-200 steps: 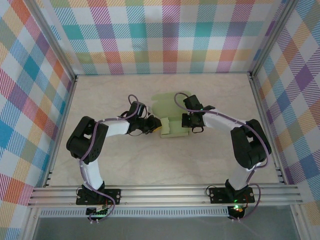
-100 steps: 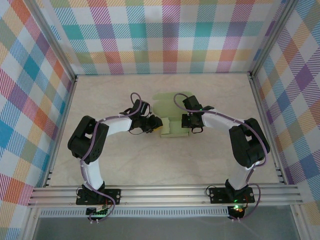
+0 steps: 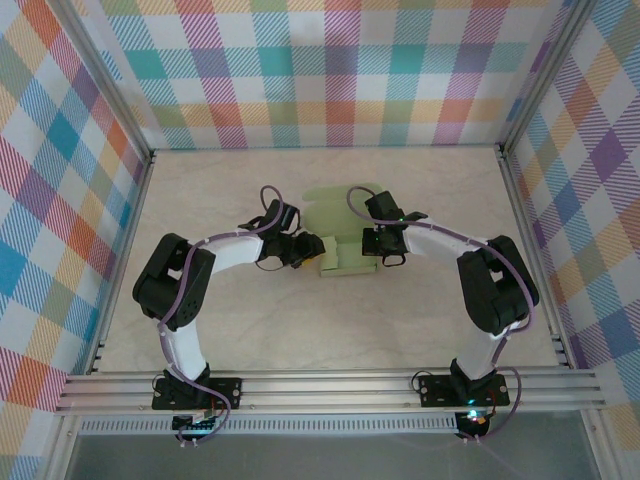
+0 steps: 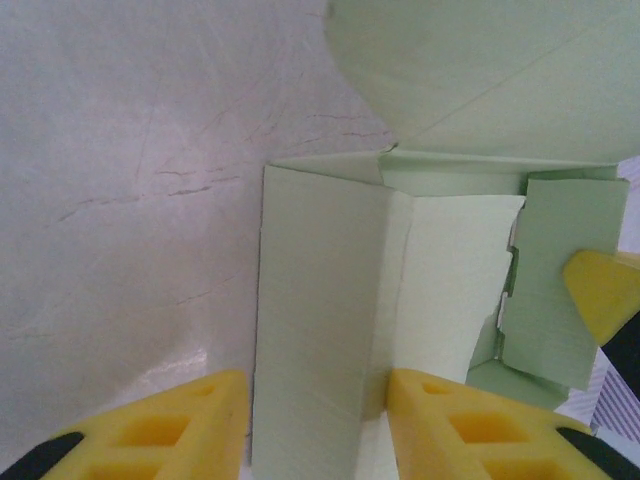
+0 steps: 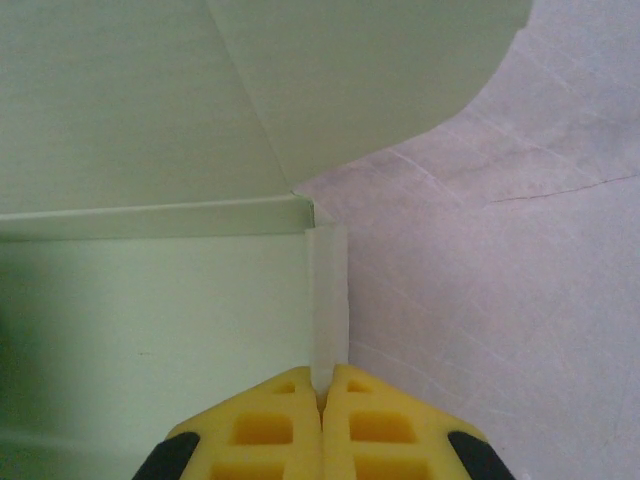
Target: Fold the paper box
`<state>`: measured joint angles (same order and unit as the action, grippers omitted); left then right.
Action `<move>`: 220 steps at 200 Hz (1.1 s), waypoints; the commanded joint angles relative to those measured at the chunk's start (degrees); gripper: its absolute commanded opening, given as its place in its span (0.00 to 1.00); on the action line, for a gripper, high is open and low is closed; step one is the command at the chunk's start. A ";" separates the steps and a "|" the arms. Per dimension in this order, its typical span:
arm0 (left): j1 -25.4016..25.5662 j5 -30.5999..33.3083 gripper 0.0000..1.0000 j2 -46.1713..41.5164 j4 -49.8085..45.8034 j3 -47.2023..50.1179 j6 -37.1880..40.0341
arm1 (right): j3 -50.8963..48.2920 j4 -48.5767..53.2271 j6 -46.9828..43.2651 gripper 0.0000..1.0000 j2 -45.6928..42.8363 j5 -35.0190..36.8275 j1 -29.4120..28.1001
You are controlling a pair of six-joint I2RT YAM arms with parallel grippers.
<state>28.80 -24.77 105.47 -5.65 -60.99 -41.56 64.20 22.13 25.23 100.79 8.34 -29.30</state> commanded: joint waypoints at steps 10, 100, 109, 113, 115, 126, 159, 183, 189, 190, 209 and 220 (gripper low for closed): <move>1.20 -3.55 0.44 -1.47 1.88 1.23 -1.38 | 1.36 -1.80 1.48 0.00 0.88 -2.80 -0.67; 1.17 -2.41 0.34 -1.24 0.17 1.07 -0.66 | 1.44 -1.83 1.40 0.00 0.86 -2.98 -0.72; 1.17 -2.15 0.34 -1.10 -0.66 0.64 -0.10 | 1.44 -1.83 1.42 0.00 0.81 -3.06 -0.67; 1.20 -2.08 0.34 -1.03 -1.11 0.55 0.10 | 1.45 -1.82 1.44 0.00 0.86 -3.14 -0.67; 1.25 -2.04 0.34 -0.98 -1.33 0.40 0.15 | 1.45 -1.82 1.41 0.00 0.80 -3.15 -0.67; 1.34 -1.78 0.34 -0.67 -2.16 0.02 0.59 | 1.45 -1.87 1.40 0.00 0.82 -3.23 -0.67; 2.37 0.60 0.32 0.92 -5.69 -1.63 1.66 | 1.62 -1.70 1.49 0.00 0.86 -3.27 -0.93; 3.77 4.54 0.31 1.66 -9.76 -4.00 3.04 | 2.23 -0.87 0.92 0.00 0.98 -1.75 -1.50; 4.16 5.84 0.31 1.60 -12.50 -4.49 3.40 | 2.39 -0.46 0.80 0.00 0.90 -1.28 -1.68; 4.25 6.12 0.30 1.59 -12.78 -4.58 3.41 | 2.40 -0.48 0.79 0.00 0.90 -1.16 -1.75; 5.66 11.54 0.30 1.04 -16.70 -6.22 4.51 | 2.85 0.19 0.48 0.00 0.90 0.32 -2.23; 6.41 14.48 0.29 1.20 -19.22 -7.47 4.91 | 3.19 0.61 0.60 0.00 1.04 1.35 -2.59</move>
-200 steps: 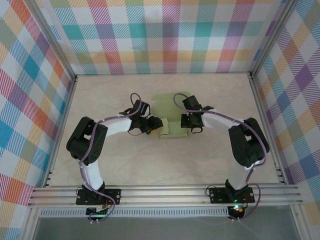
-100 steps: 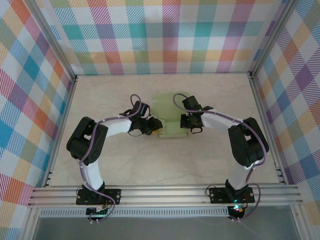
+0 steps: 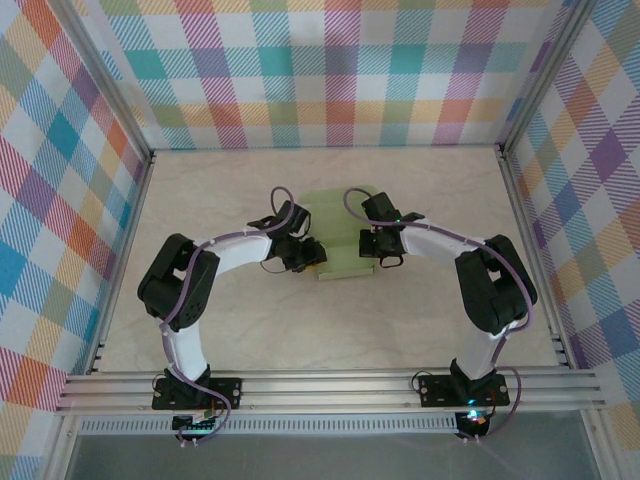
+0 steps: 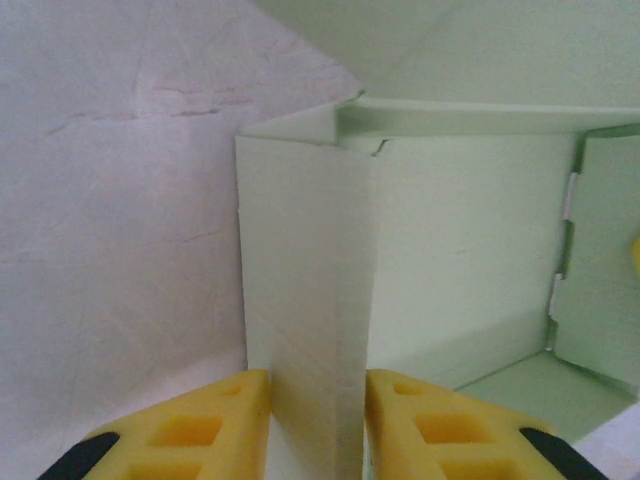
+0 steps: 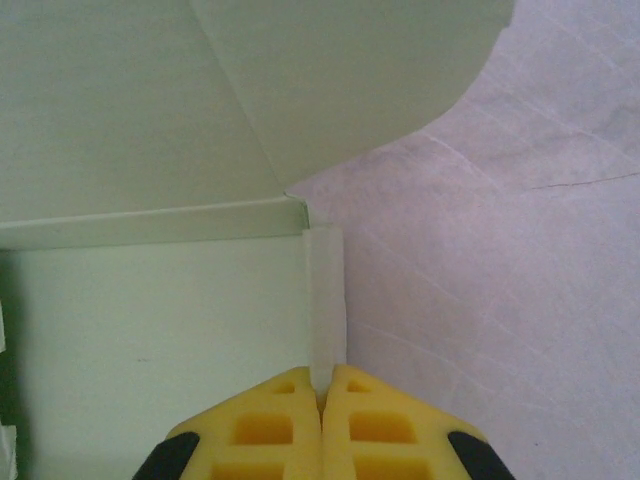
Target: Fold the paper box
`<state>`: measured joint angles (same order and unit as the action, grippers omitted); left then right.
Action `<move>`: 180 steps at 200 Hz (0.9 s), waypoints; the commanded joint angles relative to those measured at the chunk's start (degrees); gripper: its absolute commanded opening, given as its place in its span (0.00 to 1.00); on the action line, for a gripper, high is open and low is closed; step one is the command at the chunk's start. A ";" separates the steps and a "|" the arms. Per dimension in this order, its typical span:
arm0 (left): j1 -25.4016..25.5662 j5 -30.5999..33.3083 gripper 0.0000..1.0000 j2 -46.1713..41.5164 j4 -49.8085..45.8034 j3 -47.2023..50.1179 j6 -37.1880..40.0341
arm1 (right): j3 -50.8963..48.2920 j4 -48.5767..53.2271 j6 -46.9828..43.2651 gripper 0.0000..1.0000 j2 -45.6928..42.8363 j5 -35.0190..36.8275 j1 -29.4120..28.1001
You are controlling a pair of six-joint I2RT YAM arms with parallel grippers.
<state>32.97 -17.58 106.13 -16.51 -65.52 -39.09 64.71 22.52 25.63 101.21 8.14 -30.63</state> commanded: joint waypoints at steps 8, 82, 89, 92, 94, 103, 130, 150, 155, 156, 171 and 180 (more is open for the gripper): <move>2.70 9.12 0.28 0.81 -9.77 -3.76 2.57 | 2.92 0.44 0.37 0.00 0.77 2.00 -1.52; 6.28 19.06 0.18 4.20 -17.50 -9.75 0.70 | 1.98 -1.53 4.05 0.00 0.77 0.47 -2.22; 6.56 19.61 0.16 4.63 -18.03 -10.36 0.51 | 1.87 -1.55 4.20 0.00 0.77 0.52 -2.23; 6.64 19.80 0.16 4.76 -18.27 -10.58 0.44 | 1.91 -1.55 4.32 0.00 0.79 0.48 -2.29; 6.73 20.01 0.15 4.85 -18.40 -10.77 0.38 | 1.91 -1.53 4.29 0.00 0.80 0.47 -2.34; 7.09 20.91 0.13 5.29 -19.30 -11.49 0.06 | 1.91 -1.47 4.51 0.00 0.80 0.62 -2.49; 7.93 23.37 0.01 6.34 -21.81 -13.65 -0.30 | 1.91 -1.40 5.18 0.00 0.93 1.34 -3.04; 8.29 24.44 0.00 6.81 -23.24 -14.92 -0.45 | 1.99 -1.52 5.61 0.00 1.13 1.79 -3.39; 8.40 24.82 0.00 6.90 -23.53 -15.13 -0.45 | 2.00 -1.51 5.66 0.00 1.18 1.79 -3.46; 8.41 24.89 0.00 6.90 -23.55 -15.15 -0.45 | 2.00 -1.51 5.66 0.00 1.18 1.75 -3.51; 8.66 26.40 0.00 7.26 -24.88 -16.15 -0.58 | 2.18 -1.54 5.90 0.00 1.48 1.85 -3.73; 8.89 27.26 0.00 7.55 -25.67 -16.85 -0.67 | 2.33 -1.61 6.01 0.00 1.60 1.79 -3.95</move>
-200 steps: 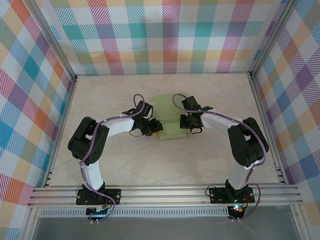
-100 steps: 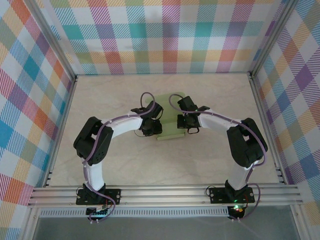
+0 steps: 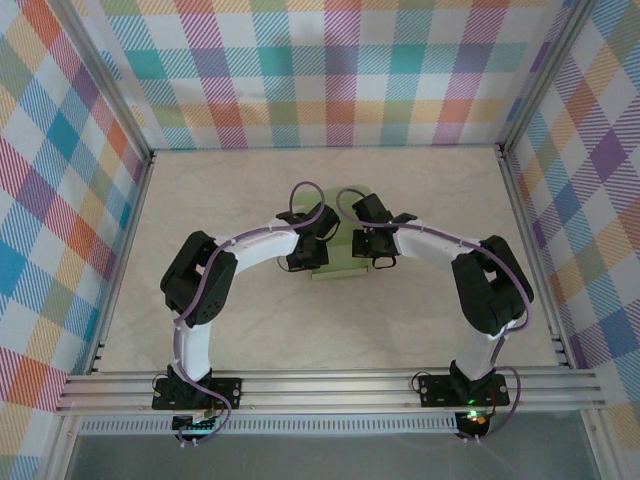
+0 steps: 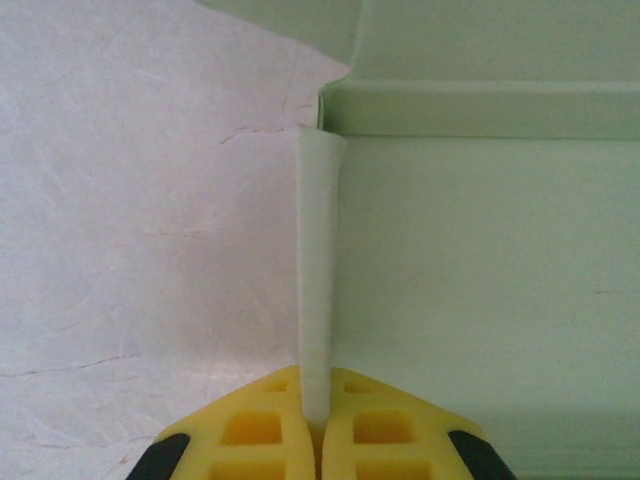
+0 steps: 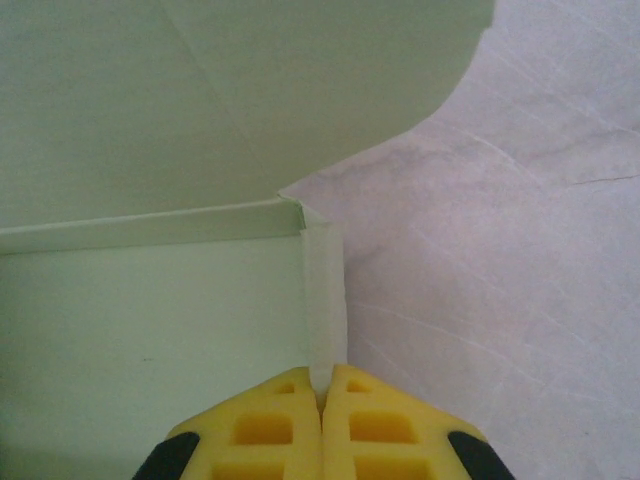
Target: Fold the paper box
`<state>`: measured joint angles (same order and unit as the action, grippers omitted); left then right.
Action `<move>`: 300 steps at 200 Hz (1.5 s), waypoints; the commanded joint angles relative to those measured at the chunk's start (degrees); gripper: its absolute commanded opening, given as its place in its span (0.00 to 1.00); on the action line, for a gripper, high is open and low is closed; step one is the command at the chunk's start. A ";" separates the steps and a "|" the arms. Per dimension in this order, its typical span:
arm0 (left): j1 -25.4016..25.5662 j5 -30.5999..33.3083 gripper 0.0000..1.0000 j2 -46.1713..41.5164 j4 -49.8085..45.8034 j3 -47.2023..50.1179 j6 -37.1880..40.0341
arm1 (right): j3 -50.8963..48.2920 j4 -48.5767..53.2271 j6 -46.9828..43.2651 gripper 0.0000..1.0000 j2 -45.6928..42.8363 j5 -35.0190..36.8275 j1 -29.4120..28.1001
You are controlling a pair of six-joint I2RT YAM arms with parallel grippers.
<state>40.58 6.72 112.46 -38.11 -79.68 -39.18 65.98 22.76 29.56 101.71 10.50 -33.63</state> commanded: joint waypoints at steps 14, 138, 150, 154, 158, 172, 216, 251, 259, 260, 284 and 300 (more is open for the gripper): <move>1.48 3.30 0.12 1.27 -4.54 -3.33 -0.80 | 1.18 -2.10 2.23 0.00 1.21 -0.53 -1.26; 2.01 5.80 0.00 1.99 -6.36 -3.83 -2.13 | 1.22 -2.19 2.54 0.00 1.00 -0.12 -1.44; 1.96 6.27 0.00 1.32 -6.21 -3.66 -2.18 | 1.22 -2.20 2.61 0.00 0.95 -0.05 -1.44; 2.01 6.27 0.00 0.98 -6.07 -3.50 -2.07 | 1.19 -2.13 2.61 0.00 0.97 0.02 -1.40; 1.96 6.41 0.03 0.64 -5.90 -3.35 -2.06 | 1.22 -2.18 2.61 0.00 1.03 0.12 -1.52; 2.04 6.79 0.19 -1.01 -4.91 -2.37 -1.97 | 1.09 -2.11 2.65 0.00 1.03 0.55 -1.49; 1.90 8.55 0.38 -5.57 -4.75 -0.35 -1.37 | 1.25 -1.57 2.13 0.00 1.74 1.70 -1.37; 1.95 8.52 0.54 -10.34 -2.58 1.81 -1.02 | 1.61 -0.67 1.51 0.00 1.79 2.94 -1.50; 1.96 9.06 0.59 -11.66 -2.10 2.42 -0.99 | 1.79 -0.45 1.46 0.00 1.80 3.16 -1.49; 1.96 9.12 0.60 -11.79 -2.03 2.51 -0.99 | 1.79 -0.40 1.46 0.00 1.81 3.19 -1.46; 1.74 11.75 0.72 -16.20 0.20 5.23 -0.81 | 1.96 0.21 1.56 0.01 2.14 3.69 -1.53; 1.40 13.45 0.74 -19.45 1.94 7.76 -0.71 | 2.27 0.73 1.29 0.02 2.74 4.27 -1.57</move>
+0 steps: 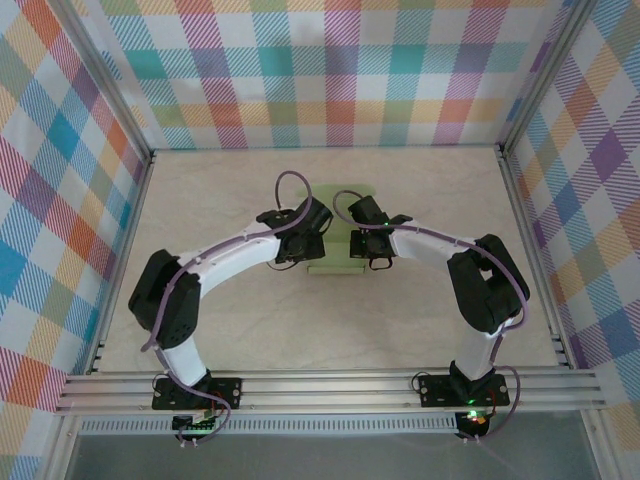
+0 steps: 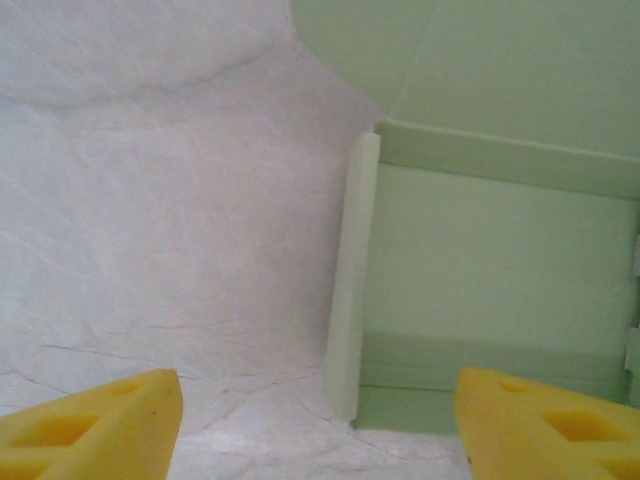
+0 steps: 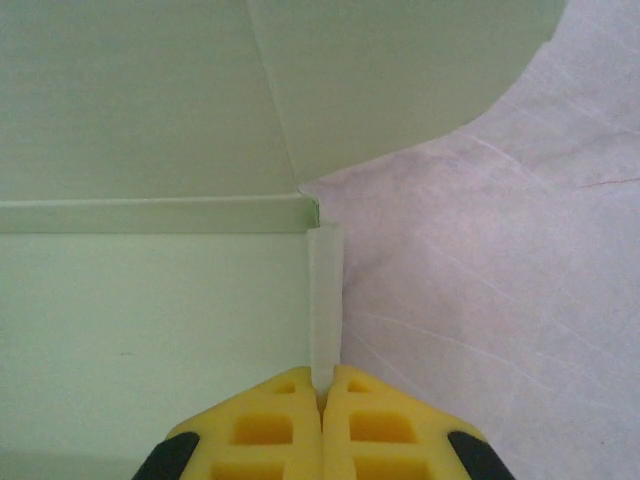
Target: Fold the paper box
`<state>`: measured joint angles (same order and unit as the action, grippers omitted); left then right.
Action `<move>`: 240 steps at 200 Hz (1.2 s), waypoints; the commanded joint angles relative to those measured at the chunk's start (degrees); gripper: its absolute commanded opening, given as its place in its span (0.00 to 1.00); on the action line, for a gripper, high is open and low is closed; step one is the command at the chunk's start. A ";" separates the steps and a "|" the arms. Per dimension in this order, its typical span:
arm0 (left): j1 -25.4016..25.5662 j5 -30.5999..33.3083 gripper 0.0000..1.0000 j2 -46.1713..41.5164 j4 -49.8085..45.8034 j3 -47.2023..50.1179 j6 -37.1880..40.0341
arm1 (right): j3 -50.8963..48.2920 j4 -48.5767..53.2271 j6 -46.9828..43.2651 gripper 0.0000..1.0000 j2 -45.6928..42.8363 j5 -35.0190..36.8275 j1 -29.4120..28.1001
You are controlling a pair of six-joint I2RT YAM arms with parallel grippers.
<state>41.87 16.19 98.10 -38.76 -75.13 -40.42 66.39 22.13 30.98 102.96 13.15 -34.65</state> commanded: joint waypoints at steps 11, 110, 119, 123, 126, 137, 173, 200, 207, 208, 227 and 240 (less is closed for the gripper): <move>-0.33 4.90 0.74 -7.58 3.87 5.21 0.56 | 2.03 1.87 -0.47 0.02 1.96 2.49 -0.72; -5.65 4.32 0.74 -16.96 9.86 15.41 -0.20 | 3.16 3.70 -1.19 0.24 2.08 5.00 -0.92; -5.83 4.06 0.74 -16.98 10.10 15.62 -0.25 | 3.13 3.62 -1.19 0.24 1.90 4.96 -0.85; -5.95 3.97 0.74 -16.90 10.18 15.70 -0.20 | 3.15 3.60 -1.28 0.24 1.90 4.95 -0.85; -5.99 3.87 0.74 -16.85 10.27 15.69 -0.26 | 3.14 3.58 -1.31 0.24 1.93 4.89 -0.85; -6.09 3.60 0.74 -16.75 10.55 15.82 -0.27 | 3.25 3.45 -1.53 0.21 2.22 4.62 -0.85; -6.53 2.98 0.74 -16.76 10.96 16.32 -0.23 | 2.85 2.71 -1.87 0.21 3.63 3.47 -0.85; -6.97 2.36 0.74 -16.72 11.36 17.01 -0.30 | 3.00 2.62 -3.40 0.19 4.15 3.29 -0.86; -7.17 2.12 0.74 -16.70 11.52 17.09 -0.38 | 3.21 3.01 -3.89 0.19 4.58 3.49 -0.85; -7.16 2.11 0.74 -16.67 11.56 17.06 -0.41 | 3.26 3.14 -3.90 0.19 4.64 3.57 -0.85; -7.40 1.58 0.74 -16.67 11.87 17.39 -0.62 | 3.56 3.88 -4.59 0.15 5.49 4.47 -0.85; -7.57 1.42 0.74 -16.68 11.92 17.60 -0.62 | 3.55 4.23 -4.75 0.14 5.76 5.13 -0.85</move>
<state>35.03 18.44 82.43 -27.86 -58.35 -40.69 68.27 24.71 27.77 107.70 17.06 -35.14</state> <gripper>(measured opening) 0.743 0.151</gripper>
